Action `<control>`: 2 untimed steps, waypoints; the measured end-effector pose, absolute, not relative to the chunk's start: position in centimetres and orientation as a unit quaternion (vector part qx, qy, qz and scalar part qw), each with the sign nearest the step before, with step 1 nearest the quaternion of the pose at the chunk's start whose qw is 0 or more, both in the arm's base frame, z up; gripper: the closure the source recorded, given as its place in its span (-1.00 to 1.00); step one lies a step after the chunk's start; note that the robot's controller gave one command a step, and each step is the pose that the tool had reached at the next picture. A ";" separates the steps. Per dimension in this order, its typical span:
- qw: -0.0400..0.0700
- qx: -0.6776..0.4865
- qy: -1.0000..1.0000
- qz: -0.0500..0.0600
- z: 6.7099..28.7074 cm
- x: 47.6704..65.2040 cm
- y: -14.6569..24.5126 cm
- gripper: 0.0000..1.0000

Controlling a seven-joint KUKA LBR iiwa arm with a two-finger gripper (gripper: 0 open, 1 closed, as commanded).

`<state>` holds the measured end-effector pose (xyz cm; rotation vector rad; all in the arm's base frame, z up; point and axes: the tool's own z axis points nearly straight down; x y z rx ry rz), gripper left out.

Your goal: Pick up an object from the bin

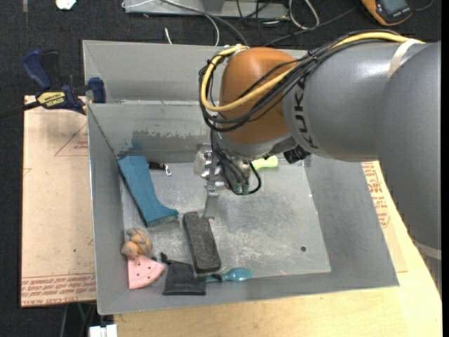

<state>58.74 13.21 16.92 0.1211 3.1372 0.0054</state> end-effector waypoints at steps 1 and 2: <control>0.006 0.070 0.997 0.003 15.2 62.7 7.2 -1.00; 0.003 0.014 1.000 0.003 11.5 58.4 6.5 -1.00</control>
Offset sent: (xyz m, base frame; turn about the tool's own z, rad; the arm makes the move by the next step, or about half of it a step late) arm -0.0485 -0.0637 -0.0826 -0.1390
